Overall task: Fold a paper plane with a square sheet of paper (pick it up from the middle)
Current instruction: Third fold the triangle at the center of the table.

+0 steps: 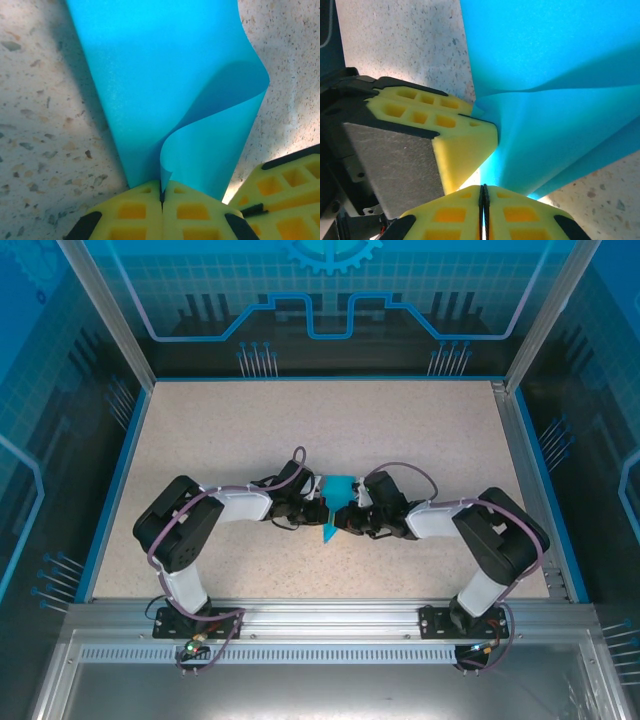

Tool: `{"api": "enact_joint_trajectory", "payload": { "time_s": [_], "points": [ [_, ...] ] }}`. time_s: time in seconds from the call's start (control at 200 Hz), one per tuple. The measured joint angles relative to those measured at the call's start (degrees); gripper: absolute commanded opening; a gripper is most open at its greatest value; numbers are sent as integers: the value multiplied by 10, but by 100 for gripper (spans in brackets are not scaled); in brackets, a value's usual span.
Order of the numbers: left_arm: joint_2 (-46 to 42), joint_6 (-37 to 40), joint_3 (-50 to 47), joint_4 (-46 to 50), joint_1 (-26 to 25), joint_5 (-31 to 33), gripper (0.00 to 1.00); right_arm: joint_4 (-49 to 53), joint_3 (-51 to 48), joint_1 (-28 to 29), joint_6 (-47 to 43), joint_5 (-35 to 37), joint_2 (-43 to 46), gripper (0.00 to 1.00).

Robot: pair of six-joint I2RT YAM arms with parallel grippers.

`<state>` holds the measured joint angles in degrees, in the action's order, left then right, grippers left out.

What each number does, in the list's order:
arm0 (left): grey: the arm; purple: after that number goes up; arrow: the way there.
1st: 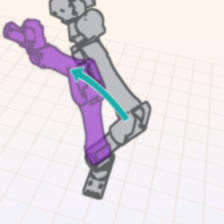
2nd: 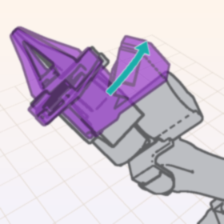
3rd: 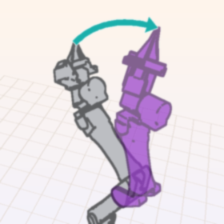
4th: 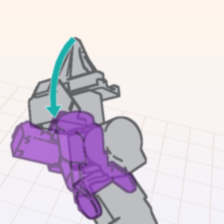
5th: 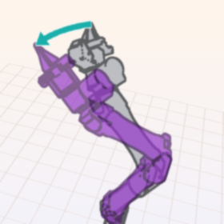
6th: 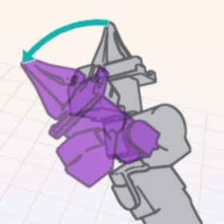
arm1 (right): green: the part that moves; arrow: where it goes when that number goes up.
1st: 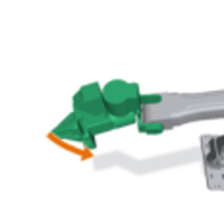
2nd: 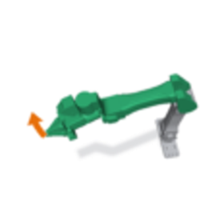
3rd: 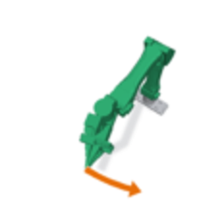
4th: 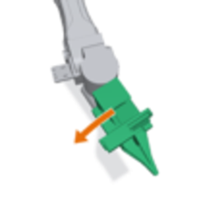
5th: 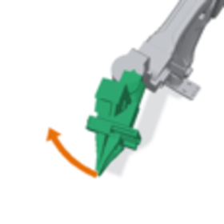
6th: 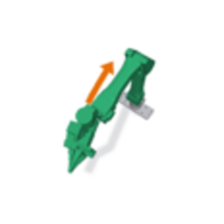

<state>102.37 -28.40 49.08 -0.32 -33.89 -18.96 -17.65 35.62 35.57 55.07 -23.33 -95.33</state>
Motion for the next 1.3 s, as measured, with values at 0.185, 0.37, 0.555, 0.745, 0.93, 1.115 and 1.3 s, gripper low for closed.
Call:
{"api": "enact_joint_trajectory", "payload": {
  "time_s": [0.185, 0.37, 0.555, 0.745, 0.93, 1.115, 1.3],
  "points": [
    [2, 0, 3, 1, 0, 0, 6, -4, 0, 0, -1, -1, -14, 11],
    [4, 0, 4, 0, 0, -2, 6, -7, 0, 0, -7, 2, -31, 11],
    [4, 2, 4, 0, 0, -3, 6, -7, 0, -1, -7, 1, -31, 12],
    [5, 3, 6, 1, 0, -3, 6, 10, 1, -3, -14, 4, -13, 12],
    [6, 3, 7, 1, 0, -4, 6, 18, 7, -28, -23, 3, 0, 12],
    [7, 3, 7, 1, 0, -4, 6, 18, 23, -43, -31, 2, -13, 11],
    [7, 4, 7, 0, 0, -4, 6, 34, 26, -45, -39, 10, -35, 11]
  ]
}}
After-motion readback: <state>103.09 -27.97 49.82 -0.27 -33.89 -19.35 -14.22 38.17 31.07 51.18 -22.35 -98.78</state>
